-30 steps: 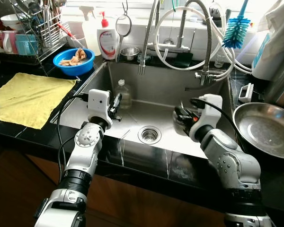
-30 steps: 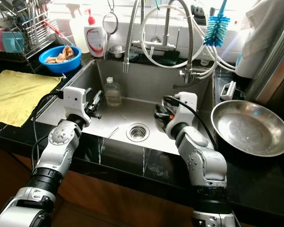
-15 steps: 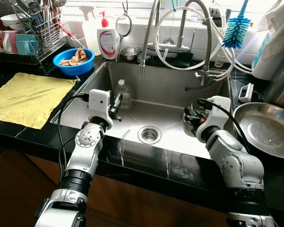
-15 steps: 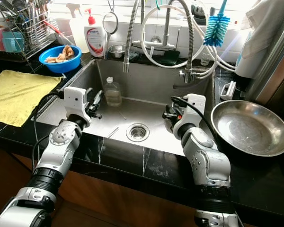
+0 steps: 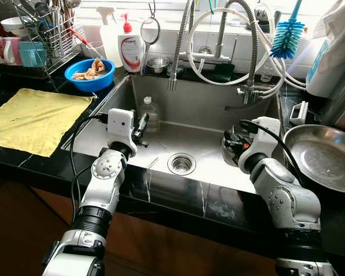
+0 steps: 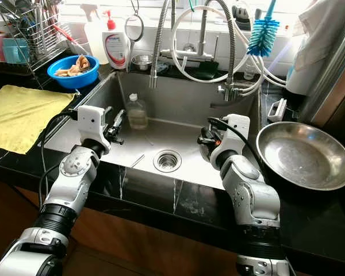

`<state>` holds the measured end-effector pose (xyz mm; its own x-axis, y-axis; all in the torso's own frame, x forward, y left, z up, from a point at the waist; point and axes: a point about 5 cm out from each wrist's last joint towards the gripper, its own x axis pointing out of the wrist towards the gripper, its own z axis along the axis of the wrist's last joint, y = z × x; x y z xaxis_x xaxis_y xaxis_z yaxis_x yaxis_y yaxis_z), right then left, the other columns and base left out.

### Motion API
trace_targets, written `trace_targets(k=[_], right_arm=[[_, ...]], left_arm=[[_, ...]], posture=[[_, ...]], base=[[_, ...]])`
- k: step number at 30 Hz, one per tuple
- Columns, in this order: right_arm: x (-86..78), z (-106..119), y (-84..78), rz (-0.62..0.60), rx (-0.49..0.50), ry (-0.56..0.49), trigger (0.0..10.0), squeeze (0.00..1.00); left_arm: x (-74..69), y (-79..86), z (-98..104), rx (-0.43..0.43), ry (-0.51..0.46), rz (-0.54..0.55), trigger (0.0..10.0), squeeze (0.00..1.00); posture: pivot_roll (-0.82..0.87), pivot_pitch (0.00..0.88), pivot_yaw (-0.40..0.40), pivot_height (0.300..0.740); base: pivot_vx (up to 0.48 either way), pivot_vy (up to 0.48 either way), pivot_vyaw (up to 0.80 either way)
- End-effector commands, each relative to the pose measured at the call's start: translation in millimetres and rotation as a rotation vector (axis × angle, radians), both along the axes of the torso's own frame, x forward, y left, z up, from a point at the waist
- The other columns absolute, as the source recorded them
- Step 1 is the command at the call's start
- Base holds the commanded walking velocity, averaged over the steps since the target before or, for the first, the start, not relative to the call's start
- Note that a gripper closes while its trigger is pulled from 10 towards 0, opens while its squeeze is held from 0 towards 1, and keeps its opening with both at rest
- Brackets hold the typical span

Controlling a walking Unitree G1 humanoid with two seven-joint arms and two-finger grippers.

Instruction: Kitchen organization

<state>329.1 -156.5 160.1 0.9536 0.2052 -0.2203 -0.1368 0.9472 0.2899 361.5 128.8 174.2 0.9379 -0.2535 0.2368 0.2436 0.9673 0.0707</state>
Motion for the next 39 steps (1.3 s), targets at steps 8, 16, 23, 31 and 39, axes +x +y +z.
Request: trace_targets(k=[8, 16, 23, 31, 39], right_arm=[[1.4, 2.3, 8.6, 0.033, 0.003, -0.016, 10.0, 1.0], [0.6, 0.2, 9.2, 0.038, -0.012, -0.008, 10.0, 1.0], [0.9, -0.1, 7.1, 0.034, -0.058, -0.006, 10.0, 0.0], [1.3, 1.5, 7.0, 0.049, -0.101, -0.006, 10.0, 1.0], [0.7, 1.2, 7.7, 0.083, -0.224, -0.005, 10.0, 1.0]], left_arm=[[-0.9, -0.6, -1.4, 0.004, 0.004, -0.005, 10.0, 0.0], [-1.9, -1.1, -2.6, 0.002, 0.007, -0.007, 10.0, 0.0], [-2.2, -2.1, -3.2, -0.001, 0.009, -0.01, 10.0, 0.0], [-1.9, -2.1, -3.4, -0.001, 0.013, -0.011, 10.0, 0.0], [-1.8, -2.7, -3.8, 0.0, 0.016, -0.015, 10.0, 0.0]], posture=[[-0.04, 0.0, 0.025, 0.74], [-0.04, 0.0, 0.024, 0.74], [-0.04, 0.0, 0.023, 0.74], [-0.04, 0.0, 0.023, 0.74], [-0.04, 0.0, 0.025, 0.74]], base=[[0.0, 0.0, 0.0], [0.0, 0.0, 0.0], [0.0, 0.0, 0.0], [0.0, 0.0, 0.0], [0.0, 0.0, 0.0]])
